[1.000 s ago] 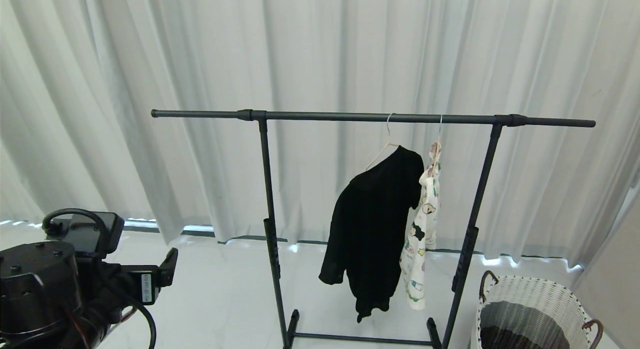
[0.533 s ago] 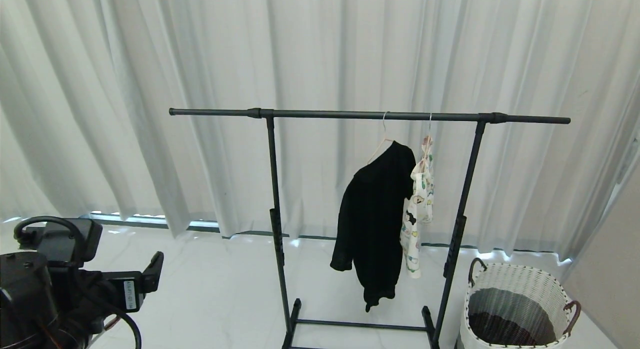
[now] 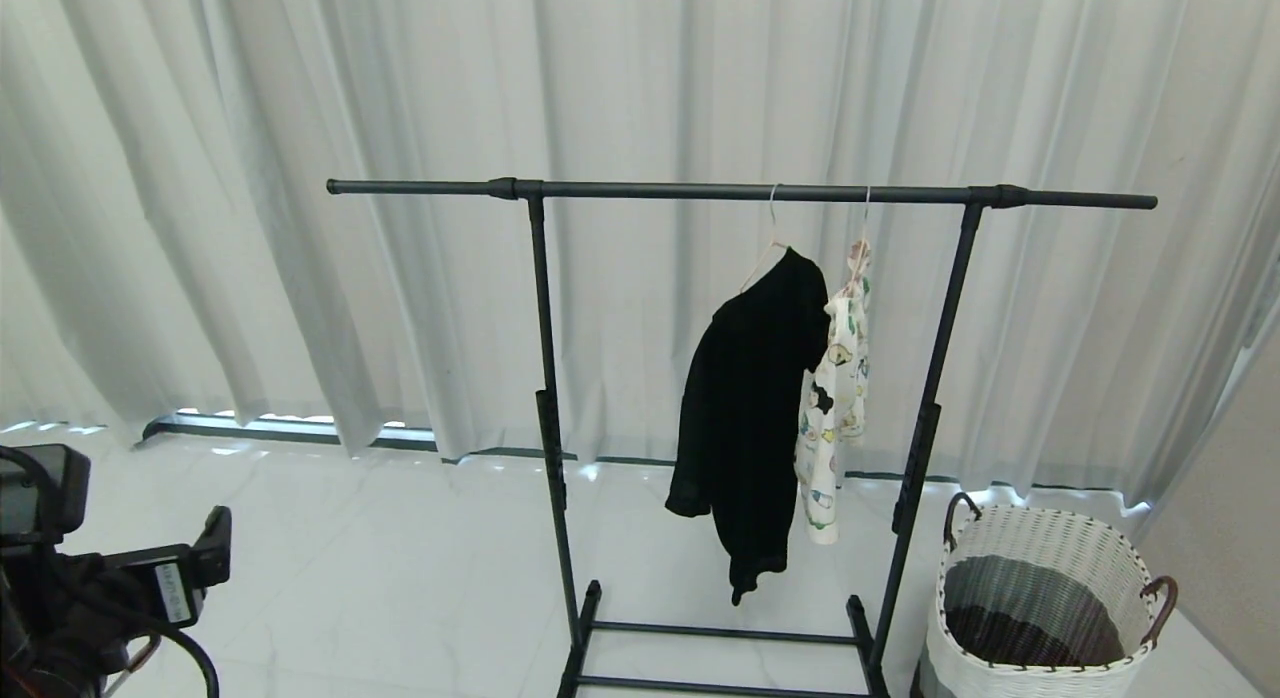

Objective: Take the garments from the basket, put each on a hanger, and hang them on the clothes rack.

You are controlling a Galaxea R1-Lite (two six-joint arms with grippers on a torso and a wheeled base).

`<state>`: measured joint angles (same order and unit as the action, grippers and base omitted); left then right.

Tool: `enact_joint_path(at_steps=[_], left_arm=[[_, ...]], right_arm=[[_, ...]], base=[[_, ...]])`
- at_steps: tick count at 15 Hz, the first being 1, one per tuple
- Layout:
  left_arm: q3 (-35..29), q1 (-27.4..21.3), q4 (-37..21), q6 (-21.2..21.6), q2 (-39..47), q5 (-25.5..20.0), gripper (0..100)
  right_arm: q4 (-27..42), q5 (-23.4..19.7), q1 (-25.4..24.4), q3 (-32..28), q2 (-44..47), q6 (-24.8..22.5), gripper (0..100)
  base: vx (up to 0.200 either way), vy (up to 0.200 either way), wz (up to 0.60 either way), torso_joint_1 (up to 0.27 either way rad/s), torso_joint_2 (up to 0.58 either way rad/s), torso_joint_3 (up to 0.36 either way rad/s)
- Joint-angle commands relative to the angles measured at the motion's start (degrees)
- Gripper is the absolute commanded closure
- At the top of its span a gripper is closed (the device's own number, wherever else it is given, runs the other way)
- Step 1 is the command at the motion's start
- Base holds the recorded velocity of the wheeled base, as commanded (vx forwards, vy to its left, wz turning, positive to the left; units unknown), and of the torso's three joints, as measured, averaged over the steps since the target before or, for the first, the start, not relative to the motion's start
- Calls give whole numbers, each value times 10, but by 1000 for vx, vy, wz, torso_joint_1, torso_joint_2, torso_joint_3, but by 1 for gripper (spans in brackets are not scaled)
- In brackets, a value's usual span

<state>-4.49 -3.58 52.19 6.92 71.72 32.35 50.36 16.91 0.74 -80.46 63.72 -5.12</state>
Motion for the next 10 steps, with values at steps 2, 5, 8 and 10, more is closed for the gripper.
enact_joint_path(at_steps=[2,5,8,10], left_arm=[[45,56,-14,-3,-84,40,0],[45,60,-75,3,-176,68,0],[45,61,-122,22,-248,72,0],[45,62,-162,55,-308,72,0]], right_arm=[[-30,0,0,80,-82,-3,0],[-64,-1,0,161,-154,-2,0],[-90,-6,0,240,-209,-5,0],[-95,-6,-1,273,-227,-15,0]], base=[[0,0,0,-212,500,278],[0,0,0,-201,486,282],[0,0,0,-188,479,287],[0,0,0,-181,471,286]])
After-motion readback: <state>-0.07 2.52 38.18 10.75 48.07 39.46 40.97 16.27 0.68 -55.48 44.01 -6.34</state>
